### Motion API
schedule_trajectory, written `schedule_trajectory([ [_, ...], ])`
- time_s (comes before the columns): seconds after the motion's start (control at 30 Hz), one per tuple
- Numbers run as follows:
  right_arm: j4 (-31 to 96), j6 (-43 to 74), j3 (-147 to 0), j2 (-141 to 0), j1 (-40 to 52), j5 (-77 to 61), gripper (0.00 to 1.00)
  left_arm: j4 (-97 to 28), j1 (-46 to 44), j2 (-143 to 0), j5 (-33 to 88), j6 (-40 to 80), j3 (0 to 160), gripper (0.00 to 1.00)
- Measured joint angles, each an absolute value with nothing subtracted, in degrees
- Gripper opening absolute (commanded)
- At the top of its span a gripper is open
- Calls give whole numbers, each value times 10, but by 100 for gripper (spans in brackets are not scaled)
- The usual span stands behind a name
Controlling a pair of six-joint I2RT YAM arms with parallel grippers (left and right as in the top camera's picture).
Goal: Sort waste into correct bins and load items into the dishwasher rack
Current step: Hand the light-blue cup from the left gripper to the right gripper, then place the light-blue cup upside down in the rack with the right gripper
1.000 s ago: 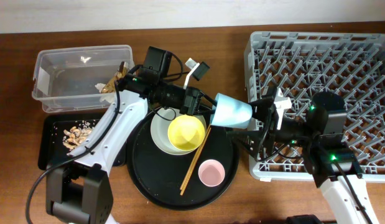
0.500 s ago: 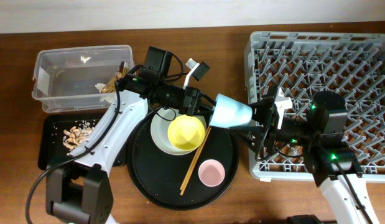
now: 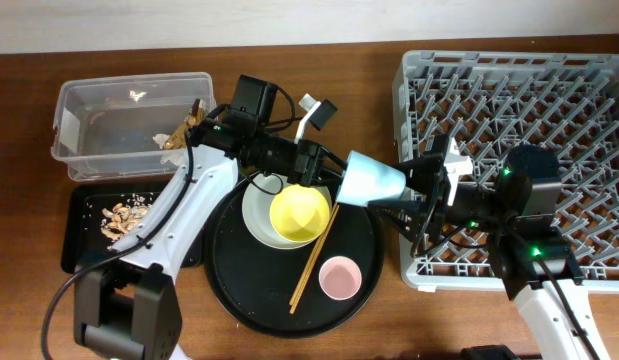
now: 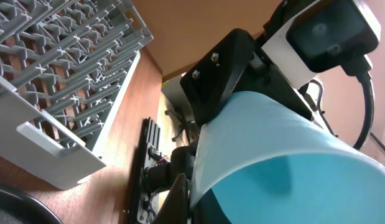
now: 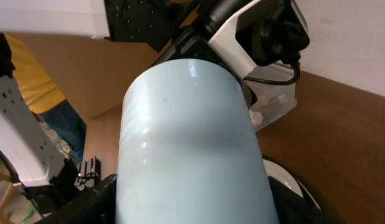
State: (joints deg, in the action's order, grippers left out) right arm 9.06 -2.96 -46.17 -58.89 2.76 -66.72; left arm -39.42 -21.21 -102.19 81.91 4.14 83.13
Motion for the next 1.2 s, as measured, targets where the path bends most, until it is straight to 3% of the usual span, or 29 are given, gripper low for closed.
schedule_trajectory([
  [0.13, 90, -29, -462, -589, 28, -670, 61, -394, -212, -1022, 824, 41, 831, 2],
  [0.33, 90, -30, -462, -589, 28, -674, 61, -394, -212, -1022, 810, 45, 831, 29],
  [0.5, 114, -30, -462, -589, 28, -667, 59, -414, -212, -1022, 755, 44, 832, 39],
  [0.9, 328, -27, -471, -591, 21, -460, 47, -547, -168, -1021, 395, 44, 832, 42],
  [1.2, 497, -25, -611, -596, -154, -227, 47, -580, -102, -966, 262, 44, 832, 42],
])
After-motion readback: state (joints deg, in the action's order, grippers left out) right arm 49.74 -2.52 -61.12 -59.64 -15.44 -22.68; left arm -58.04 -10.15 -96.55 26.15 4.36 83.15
